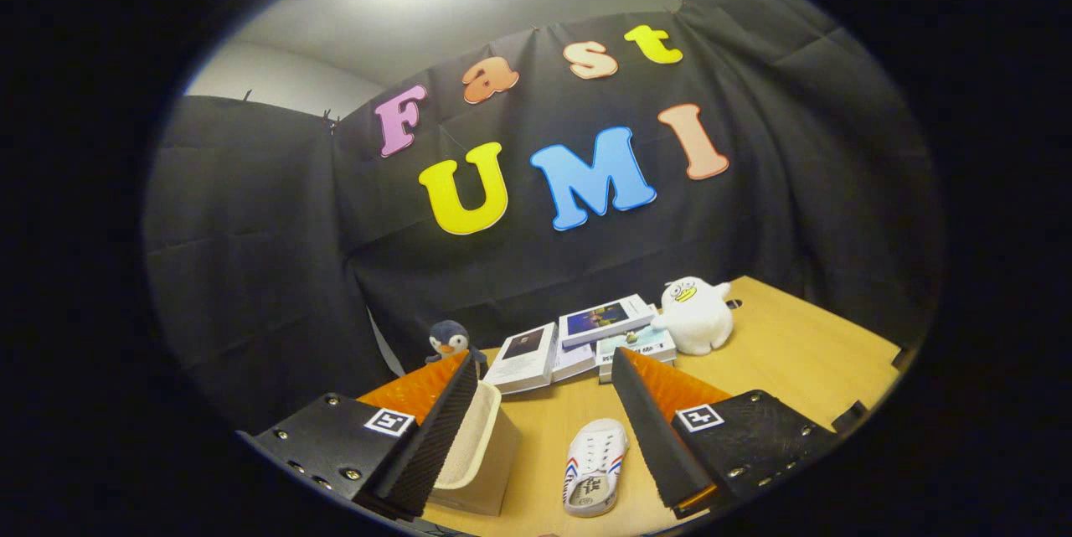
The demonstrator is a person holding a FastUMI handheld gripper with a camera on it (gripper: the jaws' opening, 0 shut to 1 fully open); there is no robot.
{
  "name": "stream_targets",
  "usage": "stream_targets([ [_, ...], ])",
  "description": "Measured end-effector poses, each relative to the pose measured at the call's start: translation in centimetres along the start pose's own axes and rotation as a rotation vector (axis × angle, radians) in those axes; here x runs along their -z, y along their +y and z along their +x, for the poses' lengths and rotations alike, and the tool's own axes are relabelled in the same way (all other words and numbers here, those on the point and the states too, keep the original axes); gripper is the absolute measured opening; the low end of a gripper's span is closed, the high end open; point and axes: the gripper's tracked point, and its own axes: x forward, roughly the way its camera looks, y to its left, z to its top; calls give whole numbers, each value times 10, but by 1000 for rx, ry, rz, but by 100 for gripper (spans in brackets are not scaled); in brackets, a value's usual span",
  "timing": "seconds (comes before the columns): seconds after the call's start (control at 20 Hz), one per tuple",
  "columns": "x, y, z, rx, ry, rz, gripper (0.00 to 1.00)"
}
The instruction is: Open the storage box then place both shoes into the box .Put the left shoe in first, then the right shoe, with the right side of both shoes facing outward in a uniform manner.
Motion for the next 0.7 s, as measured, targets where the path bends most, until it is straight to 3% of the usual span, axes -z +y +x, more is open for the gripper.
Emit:
stream_targets([
  [0.7,99,43,24,-161,324,451,98],
])
